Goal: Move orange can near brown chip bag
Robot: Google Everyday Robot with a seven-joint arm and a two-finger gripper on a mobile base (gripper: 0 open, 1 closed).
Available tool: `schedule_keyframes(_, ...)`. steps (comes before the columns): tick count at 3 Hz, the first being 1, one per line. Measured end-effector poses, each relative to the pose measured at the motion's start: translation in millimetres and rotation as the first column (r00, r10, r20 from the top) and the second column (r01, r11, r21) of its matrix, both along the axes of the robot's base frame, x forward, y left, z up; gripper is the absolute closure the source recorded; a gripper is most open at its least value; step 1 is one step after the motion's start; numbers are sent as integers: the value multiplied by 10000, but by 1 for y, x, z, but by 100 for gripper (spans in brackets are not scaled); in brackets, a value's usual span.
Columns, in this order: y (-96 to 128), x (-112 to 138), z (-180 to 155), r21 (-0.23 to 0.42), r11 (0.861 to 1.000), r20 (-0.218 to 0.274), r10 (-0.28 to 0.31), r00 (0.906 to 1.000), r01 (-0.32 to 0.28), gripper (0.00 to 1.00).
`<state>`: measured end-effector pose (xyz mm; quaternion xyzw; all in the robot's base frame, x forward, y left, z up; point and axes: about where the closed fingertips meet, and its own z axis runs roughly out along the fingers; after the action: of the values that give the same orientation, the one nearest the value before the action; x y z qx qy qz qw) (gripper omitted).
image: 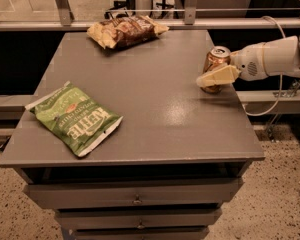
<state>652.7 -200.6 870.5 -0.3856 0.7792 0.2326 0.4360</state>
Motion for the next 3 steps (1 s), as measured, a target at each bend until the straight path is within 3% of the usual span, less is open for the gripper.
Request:
schedule_keyframes(2,11,16,10,766,9969,377,146,9992,-175,70)
schedule_keyframes(3,19,27,35,531,9969,695,551,9961,-589,94)
